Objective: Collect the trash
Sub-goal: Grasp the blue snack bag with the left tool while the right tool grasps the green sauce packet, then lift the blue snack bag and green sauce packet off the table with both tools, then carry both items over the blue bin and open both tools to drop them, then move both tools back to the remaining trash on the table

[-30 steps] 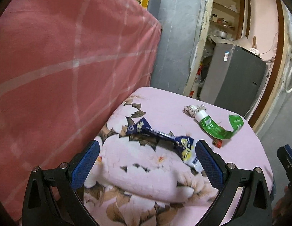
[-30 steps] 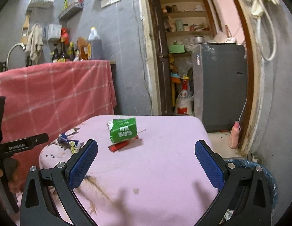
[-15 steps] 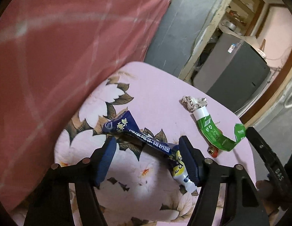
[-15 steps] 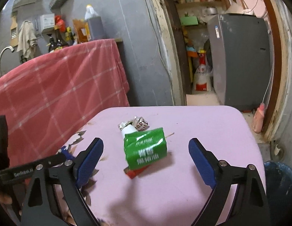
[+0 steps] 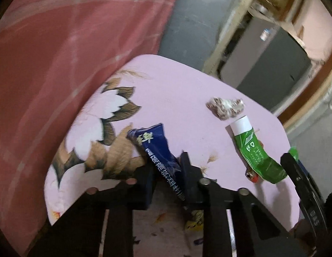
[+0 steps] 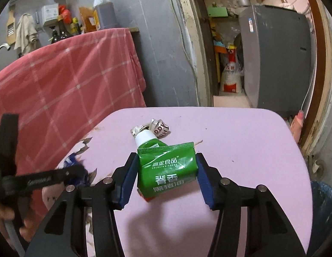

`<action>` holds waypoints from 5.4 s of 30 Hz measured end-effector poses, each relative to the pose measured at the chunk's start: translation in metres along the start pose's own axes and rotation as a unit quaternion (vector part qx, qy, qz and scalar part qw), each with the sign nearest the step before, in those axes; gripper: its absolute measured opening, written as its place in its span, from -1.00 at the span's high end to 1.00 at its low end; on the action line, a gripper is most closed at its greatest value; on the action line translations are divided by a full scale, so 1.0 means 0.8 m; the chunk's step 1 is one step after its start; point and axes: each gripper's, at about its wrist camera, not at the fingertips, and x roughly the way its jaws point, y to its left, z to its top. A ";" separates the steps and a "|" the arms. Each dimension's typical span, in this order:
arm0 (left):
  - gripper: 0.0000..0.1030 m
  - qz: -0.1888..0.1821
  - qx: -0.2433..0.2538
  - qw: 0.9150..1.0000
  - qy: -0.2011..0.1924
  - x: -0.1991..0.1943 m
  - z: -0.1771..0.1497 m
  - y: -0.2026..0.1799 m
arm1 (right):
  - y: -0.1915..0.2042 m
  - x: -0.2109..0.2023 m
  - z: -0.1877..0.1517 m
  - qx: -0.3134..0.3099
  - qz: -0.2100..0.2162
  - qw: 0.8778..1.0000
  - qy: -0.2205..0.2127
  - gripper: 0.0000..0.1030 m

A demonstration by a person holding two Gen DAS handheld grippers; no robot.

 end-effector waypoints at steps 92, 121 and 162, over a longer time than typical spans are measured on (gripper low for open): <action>0.88 -0.221 0.224 0.948 -0.056 0.036 -0.163 -0.380 | -0.255 -0.207 -0.123 0.095 -0.196 0.971 -0.095 0.89; 0.54 -0.217 0.216 0.952 -0.024 0.085 -0.178 -0.423 | -0.351 -0.197 -0.150 0.205 -0.171 0.963 -0.041 0.29; -0.96 -0.039 0.107 0.960 -0.257 -0.095 -0.099 -0.146 | -0.121 -0.246 -0.068 0.043 -0.135 0.962 -0.234 -1.00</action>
